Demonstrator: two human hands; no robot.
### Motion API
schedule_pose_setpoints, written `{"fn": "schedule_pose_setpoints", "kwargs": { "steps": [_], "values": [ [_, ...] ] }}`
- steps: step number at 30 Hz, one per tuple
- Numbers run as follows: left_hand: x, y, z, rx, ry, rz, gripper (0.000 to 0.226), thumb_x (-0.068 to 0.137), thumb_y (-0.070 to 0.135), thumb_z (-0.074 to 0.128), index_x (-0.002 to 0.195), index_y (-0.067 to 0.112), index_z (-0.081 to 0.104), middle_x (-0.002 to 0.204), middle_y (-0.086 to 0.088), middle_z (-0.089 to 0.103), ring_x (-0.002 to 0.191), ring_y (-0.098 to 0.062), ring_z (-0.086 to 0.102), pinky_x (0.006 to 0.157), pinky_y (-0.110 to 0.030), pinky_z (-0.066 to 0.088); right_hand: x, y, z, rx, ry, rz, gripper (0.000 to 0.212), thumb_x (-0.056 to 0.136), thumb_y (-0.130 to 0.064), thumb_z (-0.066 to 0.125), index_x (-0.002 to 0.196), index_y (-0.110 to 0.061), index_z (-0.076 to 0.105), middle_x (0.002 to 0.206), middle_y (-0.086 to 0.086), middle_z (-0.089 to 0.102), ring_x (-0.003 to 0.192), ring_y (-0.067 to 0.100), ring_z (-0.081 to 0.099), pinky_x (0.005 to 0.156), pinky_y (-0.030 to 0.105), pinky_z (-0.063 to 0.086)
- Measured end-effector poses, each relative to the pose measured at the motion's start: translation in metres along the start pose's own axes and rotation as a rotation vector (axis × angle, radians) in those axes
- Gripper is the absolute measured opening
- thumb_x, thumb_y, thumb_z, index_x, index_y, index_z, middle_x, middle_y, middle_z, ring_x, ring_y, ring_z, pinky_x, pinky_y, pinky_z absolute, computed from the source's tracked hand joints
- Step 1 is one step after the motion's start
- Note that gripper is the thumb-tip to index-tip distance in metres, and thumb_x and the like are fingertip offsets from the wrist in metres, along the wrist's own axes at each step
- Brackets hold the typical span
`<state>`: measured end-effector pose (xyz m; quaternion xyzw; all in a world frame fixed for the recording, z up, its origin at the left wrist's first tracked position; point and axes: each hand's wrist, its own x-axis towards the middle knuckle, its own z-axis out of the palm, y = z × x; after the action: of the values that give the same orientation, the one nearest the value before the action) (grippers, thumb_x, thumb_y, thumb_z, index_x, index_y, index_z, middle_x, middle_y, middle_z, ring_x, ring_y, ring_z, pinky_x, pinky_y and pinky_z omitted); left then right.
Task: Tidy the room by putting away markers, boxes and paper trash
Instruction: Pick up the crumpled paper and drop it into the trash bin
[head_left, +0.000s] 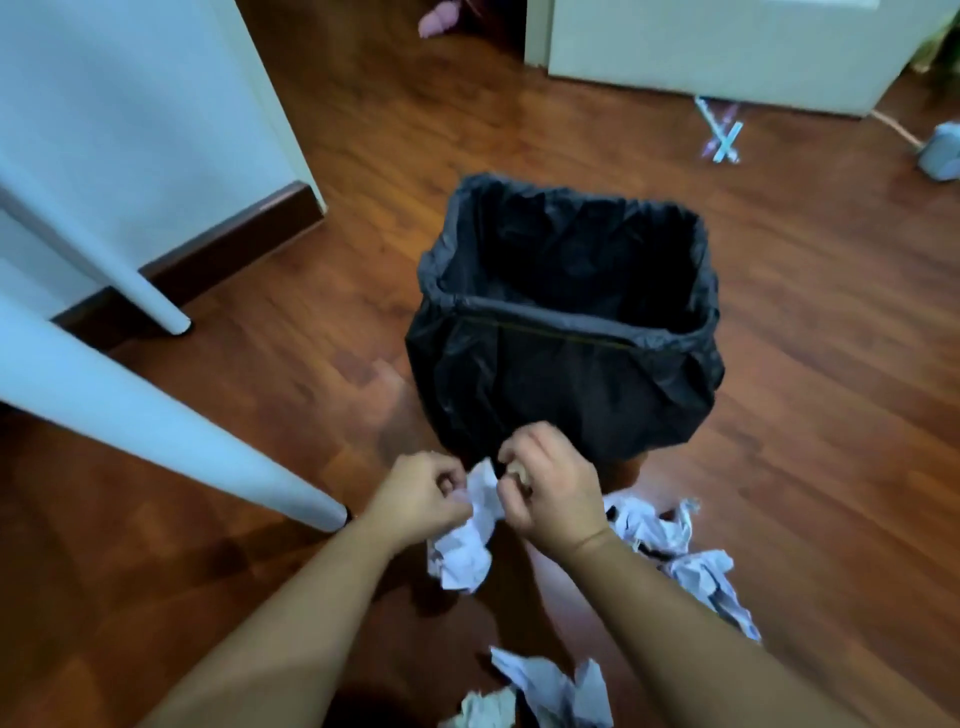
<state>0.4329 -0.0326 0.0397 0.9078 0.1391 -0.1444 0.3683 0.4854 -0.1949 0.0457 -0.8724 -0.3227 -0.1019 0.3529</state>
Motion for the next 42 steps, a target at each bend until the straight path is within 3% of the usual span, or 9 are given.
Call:
{"fn": "schedule_pose_setpoints", "kwargs": {
  "steps": [6, 11, 15, 25, 29, 32, 35, 38, 42],
  "values": [
    [-0.002, 0.069, -0.151, -0.496, 0.383, 0.193, 0.01, 0.055, 0.019, 0.055, 0.062, 0.015, 0.062, 0.057, 0.003, 0.052, 0.053, -0.008, 0.045, 0.049, -0.02, 0.036, 0.134, -0.078, -0.127, 0.279, 0.849, -0.21, 0.009, 0.07, 0.006, 0.053, 0.077, 0.006, 0.06, 0.074, 0.017, 0.057, 0.072, 0.025, 0.052, 0.072, 0.023, 0.041],
    [0.022, 0.151, -0.183, -0.533, 0.65, 0.434, 0.029, 0.056, 0.022, 0.054, 0.069, -0.004, 0.054, 0.067, -0.01, 0.046, 0.065, -0.019, 0.039, 0.06, -0.033, 0.032, 0.163, -0.04, -0.153, 0.125, 0.439, 0.097, 0.01, 0.08, -0.013, 0.057, 0.088, -0.013, 0.062, 0.088, -0.001, 0.06, 0.079, 0.012, 0.051, 0.071, 0.016, 0.038],
    [0.044, 0.178, -0.18, -0.553, 0.684, 0.357, 0.009, 0.06, 0.019, 0.054, 0.054, 0.015, 0.05, 0.047, 0.009, 0.039, 0.051, -0.01, 0.034, 0.051, -0.023, 0.028, 0.155, -0.011, -0.136, 0.021, 0.149, 0.224, 0.008, 0.083, -0.016, 0.06, 0.089, -0.021, 0.063, 0.086, -0.004, 0.061, 0.076, 0.014, 0.055, 0.068, 0.02, 0.038],
    [0.038, 0.193, -0.226, -0.797, 0.857, 0.302, 0.013, 0.048, 0.025, 0.054, 0.041, 0.019, 0.045, 0.059, -0.003, 0.033, 0.067, -0.022, 0.033, 0.061, -0.036, 0.028, 0.15, -0.001, -0.138, 0.003, 0.12, 0.277, 0.01, 0.084, -0.02, 0.062, 0.093, -0.024, 0.062, 0.097, -0.003, 0.063, 0.093, 0.019, 0.059, 0.076, 0.022, 0.04],
    [0.048, 0.186, -0.179, -0.443, 0.835, 0.323, 0.014, 0.062, 0.023, 0.057, 0.053, 0.021, 0.047, 0.046, 0.011, 0.039, 0.049, -0.007, 0.033, 0.051, -0.023, 0.029, 0.142, 0.005, -0.134, -0.118, 0.021, 0.34, 0.026, 0.088, -0.03, 0.06, 0.111, -0.021, 0.063, 0.116, 0.0, 0.064, 0.105, 0.021, 0.059, 0.085, 0.029, 0.043],
    [0.051, 0.173, -0.14, -0.199, 0.683, 0.215, 0.018, 0.07, 0.027, 0.066, 0.082, 0.025, 0.052, 0.071, 0.009, 0.05, 0.065, -0.011, 0.049, 0.061, -0.027, 0.036, 0.135, 0.0, -0.135, -0.065, 0.3, 0.301, 0.011, 0.085, -0.02, 0.058, 0.092, -0.017, 0.067, 0.094, 0.001, 0.067, 0.091, 0.021, 0.062, 0.081, 0.031, 0.046],
    [0.03, 0.165, -0.11, -0.192, 0.957, 0.388, 0.016, 0.071, 0.018, 0.059, 0.082, 0.018, 0.048, 0.067, 0.008, 0.044, 0.061, -0.015, 0.045, 0.058, -0.025, 0.036, 0.115, -0.016, -0.125, 0.063, 0.566, 0.066, 0.012, 0.083, -0.015, 0.053, 0.079, -0.01, 0.063, 0.072, 0.002, 0.061, 0.067, 0.015, 0.055, 0.066, 0.027, 0.043],
    [0.006, 0.13, -0.059, -0.179, 0.991, 0.543, 0.01, 0.067, 0.02, 0.05, 0.074, 0.015, 0.047, 0.055, 0.015, 0.033, 0.052, -0.01, 0.035, 0.054, -0.014, 0.032, 0.068, -0.031, -0.094, 0.155, 0.403, -0.266, 0.02, 0.086, -0.016, 0.049, 0.072, -0.005, 0.059, 0.064, 0.006, 0.055, 0.061, 0.015, 0.046, 0.059, 0.023, 0.033],
    [0.002, 0.044, 0.009, 0.047, 0.75, 0.228, 0.018, 0.068, 0.035, 0.042, 0.083, 0.025, 0.039, 0.052, 0.008, 0.044, 0.05, -0.026, 0.055, 0.047, -0.028, 0.038, -0.008, 0.005, -0.046, 0.008, -0.044, -0.459, 0.015, 0.082, -0.021, 0.052, 0.07, -0.015, 0.046, 0.057, 0.003, 0.049, 0.053, 0.02, 0.045, 0.051, 0.029, 0.033]
  ]
}}
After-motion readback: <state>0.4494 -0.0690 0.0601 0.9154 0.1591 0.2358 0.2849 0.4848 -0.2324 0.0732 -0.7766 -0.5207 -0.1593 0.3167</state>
